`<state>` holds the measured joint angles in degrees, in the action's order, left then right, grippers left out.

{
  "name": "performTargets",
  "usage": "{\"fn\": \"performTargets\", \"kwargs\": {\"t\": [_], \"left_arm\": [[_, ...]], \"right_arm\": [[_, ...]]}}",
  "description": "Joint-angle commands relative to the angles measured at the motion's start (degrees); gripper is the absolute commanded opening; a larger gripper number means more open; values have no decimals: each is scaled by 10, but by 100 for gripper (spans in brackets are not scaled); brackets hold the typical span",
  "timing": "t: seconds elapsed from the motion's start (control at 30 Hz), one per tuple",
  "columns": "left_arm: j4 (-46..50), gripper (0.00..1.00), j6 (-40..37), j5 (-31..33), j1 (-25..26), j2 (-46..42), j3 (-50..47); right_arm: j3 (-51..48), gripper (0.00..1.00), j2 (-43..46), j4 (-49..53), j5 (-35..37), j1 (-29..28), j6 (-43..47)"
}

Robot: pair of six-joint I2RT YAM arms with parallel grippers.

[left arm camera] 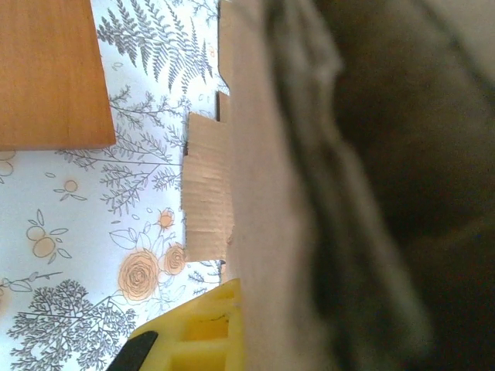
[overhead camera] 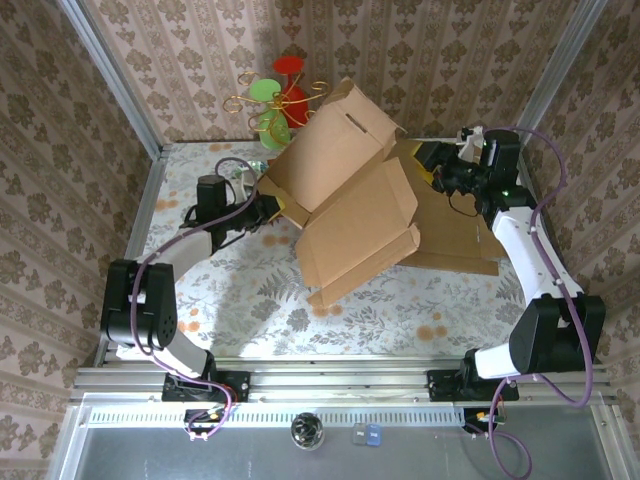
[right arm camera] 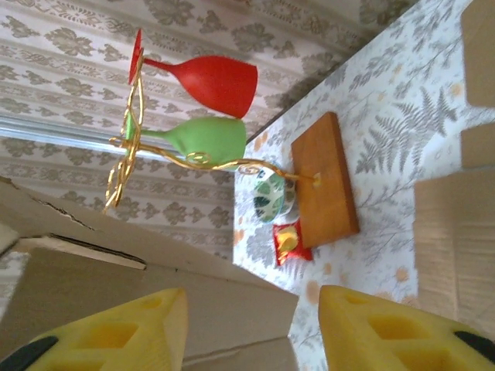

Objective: Fold the paper box

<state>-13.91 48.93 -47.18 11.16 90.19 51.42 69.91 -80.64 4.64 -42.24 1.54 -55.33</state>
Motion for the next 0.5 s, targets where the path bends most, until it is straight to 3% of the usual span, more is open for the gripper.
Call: {"fn": "performTargets", "kwargs": {"t": [0.0,0.47], "left_arm": [[-28,0,21,-37,-3,9,10],[-33,0,32,-50,11,23,16]], "right_arm": [[5,56,-1,-91,-63,-9,-34],[28,63,-34,-122,-71,-48,-35]]}}
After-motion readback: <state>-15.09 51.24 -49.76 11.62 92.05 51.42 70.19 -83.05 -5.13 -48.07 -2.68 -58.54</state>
